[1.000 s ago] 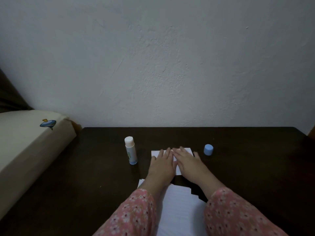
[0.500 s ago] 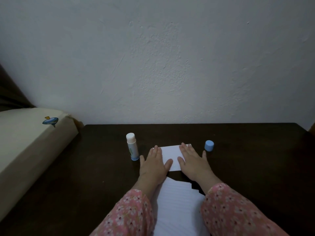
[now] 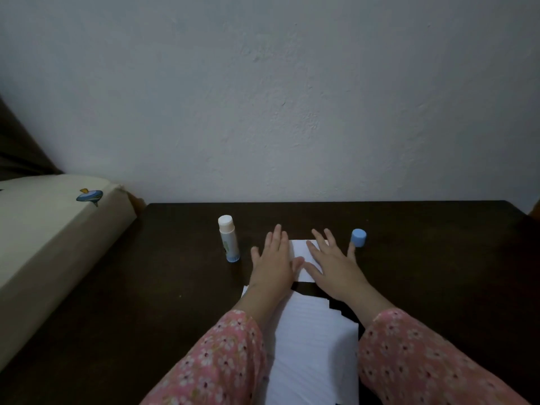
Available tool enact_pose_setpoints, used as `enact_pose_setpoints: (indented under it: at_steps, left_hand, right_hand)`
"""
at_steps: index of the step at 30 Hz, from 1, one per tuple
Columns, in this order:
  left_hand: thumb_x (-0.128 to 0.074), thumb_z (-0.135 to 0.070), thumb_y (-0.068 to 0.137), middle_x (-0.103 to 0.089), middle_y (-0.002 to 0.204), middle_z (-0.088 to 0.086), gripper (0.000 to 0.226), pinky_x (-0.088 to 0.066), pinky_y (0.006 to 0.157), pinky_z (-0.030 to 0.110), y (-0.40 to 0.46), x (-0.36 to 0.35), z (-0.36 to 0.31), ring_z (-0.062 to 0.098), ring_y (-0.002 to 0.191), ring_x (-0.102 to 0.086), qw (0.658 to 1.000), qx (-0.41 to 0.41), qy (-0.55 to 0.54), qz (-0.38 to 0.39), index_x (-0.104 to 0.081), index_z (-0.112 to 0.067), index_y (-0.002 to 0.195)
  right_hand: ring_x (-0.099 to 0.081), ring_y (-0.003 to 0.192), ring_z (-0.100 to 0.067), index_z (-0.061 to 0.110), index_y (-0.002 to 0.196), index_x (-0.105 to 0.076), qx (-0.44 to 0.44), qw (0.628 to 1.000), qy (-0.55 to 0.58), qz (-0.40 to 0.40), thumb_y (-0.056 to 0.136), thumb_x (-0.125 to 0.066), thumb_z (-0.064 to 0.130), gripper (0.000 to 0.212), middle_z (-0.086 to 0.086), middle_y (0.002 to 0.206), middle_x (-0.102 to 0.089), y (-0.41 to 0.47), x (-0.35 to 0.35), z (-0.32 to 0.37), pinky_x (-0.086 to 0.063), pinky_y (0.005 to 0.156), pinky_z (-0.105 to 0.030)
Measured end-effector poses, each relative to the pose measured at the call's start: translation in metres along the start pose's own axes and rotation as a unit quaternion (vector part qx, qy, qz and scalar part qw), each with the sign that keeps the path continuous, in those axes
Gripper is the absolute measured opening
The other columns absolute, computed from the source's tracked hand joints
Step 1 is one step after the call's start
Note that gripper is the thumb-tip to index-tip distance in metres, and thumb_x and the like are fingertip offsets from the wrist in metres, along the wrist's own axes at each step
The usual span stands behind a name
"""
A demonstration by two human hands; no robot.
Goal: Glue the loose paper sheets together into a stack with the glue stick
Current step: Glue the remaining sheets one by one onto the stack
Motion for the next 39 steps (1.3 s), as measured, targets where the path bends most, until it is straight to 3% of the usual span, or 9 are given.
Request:
enact_pose_setpoints:
  at_steps: [3, 9, 17, 23, 25, 30, 33, 36, 39]
  left_hand:
    - [-0.024, -0.042, 0.103, -0.005, 0.161, 0.000, 0.057, -0.010, 0.115, 0.052, -0.004, -0.009, -0.008, 0.017, 0.148, -0.006, 0.999, -0.026, 0.012, 0.028, -0.012, -0.016, 0.153]
    - [-0.026, -0.050, 0.101, 0.002, 0.161, -0.008, 0.062, -0.003, 0.112, 0.059, -0.004, -0.007, 0.008, 0.012, 0.147, 0.000, 0.991, -0.051, 0.011, 0.121, -0.007, -0.023, 0.154]
    - [-0.033, -0.031, 0.103, -0.004, 0.160, -0.012, 0.054, -0.002, 0.116, 0.055, -0.006, -0.006, 0.038, 0.006, 0.146, -0.002, 0.992, -0.038, -0.048, 0.106, -0.013, -0.025, 0.153]
    - [-0.042, -0.009, 0.098, -0.038, 0.149, -0.017, 0.039, -0.021, 0.113, 0.048, 0.001, -0.001, 0.042, 0.008, 0.125, -0.046, 0.992, -0.016, -0.118, 0.036, -0.053, -0.028, 0.131]
    - [-0.041, -0.009, 0.099, -0.033, 0.152, -0.016, 0.040, -0.022, 0.113, 0.048, 0.002, 0.000, 0.040, 0.010, 0.129, -0.042, 0.993, -0.017, -0.101, 0.054, -0.050, -0.027, 0.134]
    - [-0.036, -0.015, 0.102, -0.010, 0.159, -0.015, 0.053, -0.002, 0.117, 0.054, -0.004, 0.005, 0.043, 0.010, 0.146, -0.011, 0.987, -0.030, -0.088, 0.133, -0.022, -0.032, 0.150]
    - [-0.033, -0.015, 0.102, -0.004, 0.160, -0.011, 0.055, 0.001, 0.115, 0.056, -0.006, 0.008, 0.038, 0.011, 0.147, -0.002, 0.985, -0.040, -0.059, 0.156, -0.014, -0.028, 0.152]
    - [-0.040, -0.015, 0.099, -0.030, 0.154, -0.004, 0.044, -0.013, 0.115, 0.053, -0.010, 0.004, 0.040, 0.015, 0.142, -0.026, 0.990, -0.032, -0.101, 0.091, -0.034, -0.022, 0.142]
    - [-0.054, -0.029, 0.096, -0.060, 0.124, -0.010, 0.032, -0.043, 0.097, 0.029, -0.030, 0.005, 0.052, 0.009, 0.115, -0.054, 0.959, 0.016, -0.267, -0.099, -0.055, -0.025, 0.128]
  right_hand:
    - [0.011, 0.148, -0.014, 0.029, 0.154, -0.006, 0.002, 0.999, 0.007, 0.032, 0.104, -0.018, 0.045, 0.054, 0.010, 0.162, 0.007, -0.006, -0.006, 0.006, 0.003, 0.112, -0.063]
    - [0.015, 0.147, -0.013, 0.038, 0.152, 0.006, -0.016, 0.999, 0.011, 0.051, 0.103, -0.015, 0.044, 0.054, 0.012, 0.160, 0.016, -0.012, -0.009, 0.003, 0.008, 0.111, -0.065]
    - [0.013, 0.146, -0.007, 0.036, 0.153, 0.004, -0.001, 0.999, 0.023, 0.048, 0.104, -0.019, 0.041, 0.055, 0.014, 0.160, 0.014, -0.021, -0.006, -0.012, 0.009, 0.111, -0.064]
    - [0.006, 0.145, 0.002, 0.037, 0.153, -0.010, 0.007, 0.996, 0.084, 0.012, 0.106, -0.018, 0.030, 0.049, 0.022, 0.159, 0.000, -0.025, -0.004, -0.025, 0.006, 0.114, -0.059]
    - [0.004, 0.145, 0.002, 0.037, 0.152, -0.013, 0.002, 0.996, 0.091, 0.005, 0.106, -0.019, 0.028, 0.048, 0.023, 0.159, -0.003, -0.025, -0.004, -0.024, 0.005, 0.115, -0.058]
    - [0.009, 0.146, -0.001, 0.037, 0.153, -0.004, 0.014, 0.997, 0.069, 0.026, 0.105, -0.023, 0.030, 0.053, 0.021, 0.159, 0.006, -0.027, -0.003, -0.025, 0.010, 0.113, -0.059]
    - [0.011, 0.146, -0.002, 0.036, 0.153, 0.000, 0.011, 0.997, 0.065, 0.042, 0.103, -0.028, 0.034, 0.058, 0.020, 0.159, 0.010, -0.025, -0.004, -0.024, 0.012, 0.112, -0.060]
    - [0.009, 0.146, -0.003, 0.035, 0.154, -0.004, 0.006, 0.995, 0.083, 0.050, 0.101, -0.036, 0.036, 0.061, 0.019, 0.160, 0.006, -0.024, -0.001, -0.023, 0.012, 0.112, -0.061]
    - [-0.005, 0.147, -0.007, 0.032, 0.152, -0.021, 0.005, 0.992, 0.123, 0.014, 0.097, -0.047, 0.038, 0.062, 0.015, 0.159, -0.013, -0.024, 0.007, -0.019, 0.012, 0.114, -0.055]
Point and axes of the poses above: each hand's wrist, its own y-axis towards the middle knuckle, its own x-axis out of the back of the hand, z = x × y, the point moved 3 cm from there along y, towards the middle knuckle
